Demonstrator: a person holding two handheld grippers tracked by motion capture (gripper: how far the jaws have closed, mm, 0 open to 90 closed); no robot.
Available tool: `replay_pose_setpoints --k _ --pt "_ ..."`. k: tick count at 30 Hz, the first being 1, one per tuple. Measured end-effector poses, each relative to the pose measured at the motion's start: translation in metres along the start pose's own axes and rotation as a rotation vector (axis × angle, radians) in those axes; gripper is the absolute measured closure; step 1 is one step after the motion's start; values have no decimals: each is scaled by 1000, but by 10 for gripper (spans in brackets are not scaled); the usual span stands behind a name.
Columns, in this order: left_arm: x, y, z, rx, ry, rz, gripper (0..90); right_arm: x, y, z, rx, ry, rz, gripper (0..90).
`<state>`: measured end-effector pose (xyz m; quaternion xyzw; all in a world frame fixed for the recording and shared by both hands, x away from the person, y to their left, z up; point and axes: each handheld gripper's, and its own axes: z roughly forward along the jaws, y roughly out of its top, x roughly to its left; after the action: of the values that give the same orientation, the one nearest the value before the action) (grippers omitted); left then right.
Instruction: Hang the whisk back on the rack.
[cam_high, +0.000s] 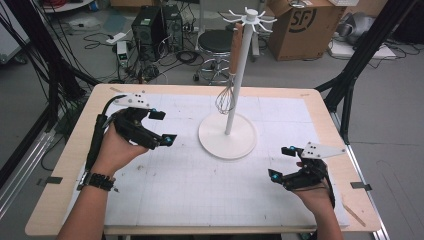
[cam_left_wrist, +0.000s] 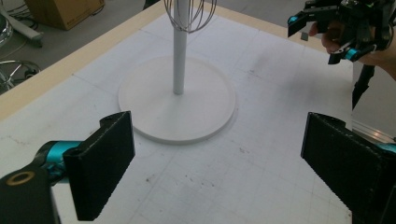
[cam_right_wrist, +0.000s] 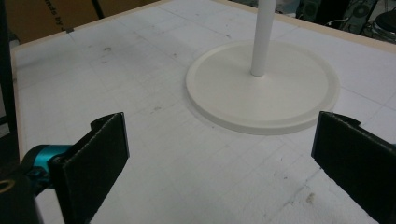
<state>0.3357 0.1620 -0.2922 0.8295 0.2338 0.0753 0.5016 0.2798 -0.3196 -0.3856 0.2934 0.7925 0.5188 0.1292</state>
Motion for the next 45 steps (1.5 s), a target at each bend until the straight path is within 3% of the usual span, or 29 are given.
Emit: replay_pose_setpoints --k 5,23,36,45 --pt "0 -19 -4 -18 16 -26 92 0 0 1 4 0 -2 27" --pt "-6 -78 -19 -37 70 -55 57 1 -1 2 10 2 -3 27" --pt "-20 -105 -19 -60 82 -69 17 0 -1 4 16 -1 -5 27" --pt "-19 -114 -18 -60 88 -71 17 -1 -2 5 21 3 2 27"
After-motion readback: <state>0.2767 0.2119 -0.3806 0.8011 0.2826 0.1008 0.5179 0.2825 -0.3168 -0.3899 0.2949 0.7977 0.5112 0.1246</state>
